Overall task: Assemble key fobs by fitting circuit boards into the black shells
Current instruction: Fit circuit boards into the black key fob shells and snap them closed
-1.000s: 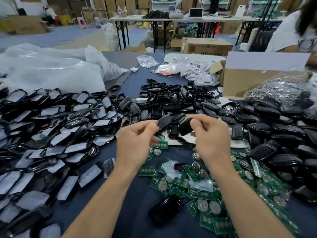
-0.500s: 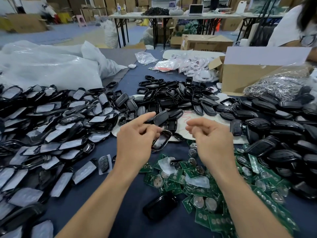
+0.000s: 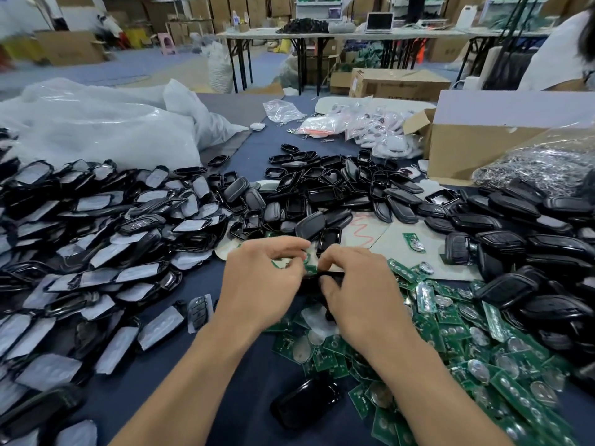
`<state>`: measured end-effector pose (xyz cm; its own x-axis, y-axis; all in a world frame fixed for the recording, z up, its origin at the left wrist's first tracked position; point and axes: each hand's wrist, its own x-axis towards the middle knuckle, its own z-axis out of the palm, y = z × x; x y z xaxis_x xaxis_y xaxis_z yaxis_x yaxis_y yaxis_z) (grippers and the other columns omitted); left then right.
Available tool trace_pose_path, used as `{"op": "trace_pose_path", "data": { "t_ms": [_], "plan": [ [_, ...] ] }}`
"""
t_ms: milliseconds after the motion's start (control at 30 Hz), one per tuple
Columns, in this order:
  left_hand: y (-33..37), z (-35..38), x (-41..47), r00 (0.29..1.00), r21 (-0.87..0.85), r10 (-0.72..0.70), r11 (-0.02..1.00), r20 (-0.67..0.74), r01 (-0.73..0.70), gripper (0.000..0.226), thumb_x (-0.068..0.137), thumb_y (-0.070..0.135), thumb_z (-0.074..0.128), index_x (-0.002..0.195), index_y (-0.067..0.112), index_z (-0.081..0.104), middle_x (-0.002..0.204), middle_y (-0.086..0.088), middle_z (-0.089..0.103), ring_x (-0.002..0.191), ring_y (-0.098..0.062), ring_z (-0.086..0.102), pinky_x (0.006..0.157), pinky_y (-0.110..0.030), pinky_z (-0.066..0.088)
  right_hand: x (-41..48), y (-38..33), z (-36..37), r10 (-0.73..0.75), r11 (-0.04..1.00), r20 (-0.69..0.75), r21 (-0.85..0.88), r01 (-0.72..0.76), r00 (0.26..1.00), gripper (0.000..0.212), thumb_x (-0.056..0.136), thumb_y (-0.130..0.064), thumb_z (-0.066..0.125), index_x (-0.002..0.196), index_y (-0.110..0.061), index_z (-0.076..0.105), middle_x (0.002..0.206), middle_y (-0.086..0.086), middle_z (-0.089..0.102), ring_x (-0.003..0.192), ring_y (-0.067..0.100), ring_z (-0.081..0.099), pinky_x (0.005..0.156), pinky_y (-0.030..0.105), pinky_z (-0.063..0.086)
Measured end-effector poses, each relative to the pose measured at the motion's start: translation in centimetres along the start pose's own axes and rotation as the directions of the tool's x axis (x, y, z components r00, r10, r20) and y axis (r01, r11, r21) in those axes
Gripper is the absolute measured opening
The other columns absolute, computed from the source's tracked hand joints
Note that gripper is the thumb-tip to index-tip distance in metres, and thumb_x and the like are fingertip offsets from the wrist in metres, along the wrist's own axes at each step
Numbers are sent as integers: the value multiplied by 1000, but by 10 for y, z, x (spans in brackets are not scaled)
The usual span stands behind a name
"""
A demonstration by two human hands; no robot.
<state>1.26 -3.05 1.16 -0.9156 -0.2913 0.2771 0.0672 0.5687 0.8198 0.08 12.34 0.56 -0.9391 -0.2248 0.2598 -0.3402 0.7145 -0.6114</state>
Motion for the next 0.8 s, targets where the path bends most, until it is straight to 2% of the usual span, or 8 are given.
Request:
{"op": "trace_pose_path", "data": {
  "t_ms": [67, 133, 200, 300, 367, 467, 633, 800],
  "plan": [
    [1, 0, 0, 984, -365, -101, 919, 149, 150, 27, 81, 15, 72, 96, 33, 84, 95, 12, 81, 98, -4, 75, 82, -15, 57, 1, -1, -4, 86, 977, -77, 201, -69, 993, 18, 89, -19, 72, 85, -34, 63, 79, -15, 71, 82, 10, 64, 72, 26, 50],
    [3, -3, 0, 928, -628, -94, 711, 362, 317, 30, 79, 17, 69, 103, 27, 83, 110, -3, 80, 109, -19, 74, 90, -28, 60, 3, -4, -8, 199, 885, -90, 445, -140, 976, 14, 89, -22, 73, 84, -32, 66, 63, -13, 70, 52, 9, 58, 49, 19, 44],
    [4, -4, 0, 896, -697, -15, 622, 445, 356, 34, 82, 13, 67, 112, 22, 81, 121, -5, 77, 114, -20, 72, 94, -31, 59, 3, -9, -7, 294, 733, 29, 635, -245, 955, 12, 91, -20, 74, 83, -27, 69, 53, -3, 64, 44, 11, 49, 43, 20, 38],
    [6, -6, 3, 875, -739, 30, 550, 483, 389, 35, 90, 10, 68, 125, 12, 70, 124, -6, 75, 112, -18, 71, 87, -28, 58, 4, -13, -5, 313, 462, 217, 816, -348, 925, 17, 95, -14, 71, 80, -20, 73, 64, 6, 68, 51, 14, 58, 50, 26, 44],
    [2, -12, 8, 868, -746, -44, 490, 495, 451, 37, 87, 17, 66, 123, 12, 71, 121, -8, 76, 109, -18, 71, 90, -30, 59, 4, -7, -5, 292, 617, 130, 731, -290, 948, 16, 97, -17, 67, 87, -25, 75, 76, -1, 75, 56, 8, 63, 56, 27, 49],
    [-4, -26, 15, 866, -767, -141, 412, 480, 492, 28, 84, 26, 69, 109, 18, 81, 119, -7, 76, 105, -17, 71, 85, -28, 58, 4, -3, -3, 126, 963, 19, 240, -127, 992, 31, 99, -15, 61, 117, -40, 69, 105, -18, 67, 74, -5, 63, 67, 7, 41],
    [-9, -32, 17, 836, -762, -171, 347, 521, 546, 27, 88, 28, 64, 101, 16, 84, 118, -11, 76, 95, -18, 77, 72, -24, 61, 2, -12, 13, 26, 996, 130, -93, -14, 991, 19, 94, -18, 66, 109, -30, 66, 101, -8, 49, 100, 21, 50, 84, 30, 43],
    [-8, -32, 17, 819, -741, -178, 353, 545, 571, 37, 87, 28, 64, 118, 9, 72, 115, -12, 77, 91, -19, 77, 70, -25, 62, 0, -14, 10, 47, 995, 18, -93, -46, 999, 25, 92, -10, 65, 87, -32, 56, 92, -14, 47, 92, 20, 52, 75, 31, 42]
  ]
}}
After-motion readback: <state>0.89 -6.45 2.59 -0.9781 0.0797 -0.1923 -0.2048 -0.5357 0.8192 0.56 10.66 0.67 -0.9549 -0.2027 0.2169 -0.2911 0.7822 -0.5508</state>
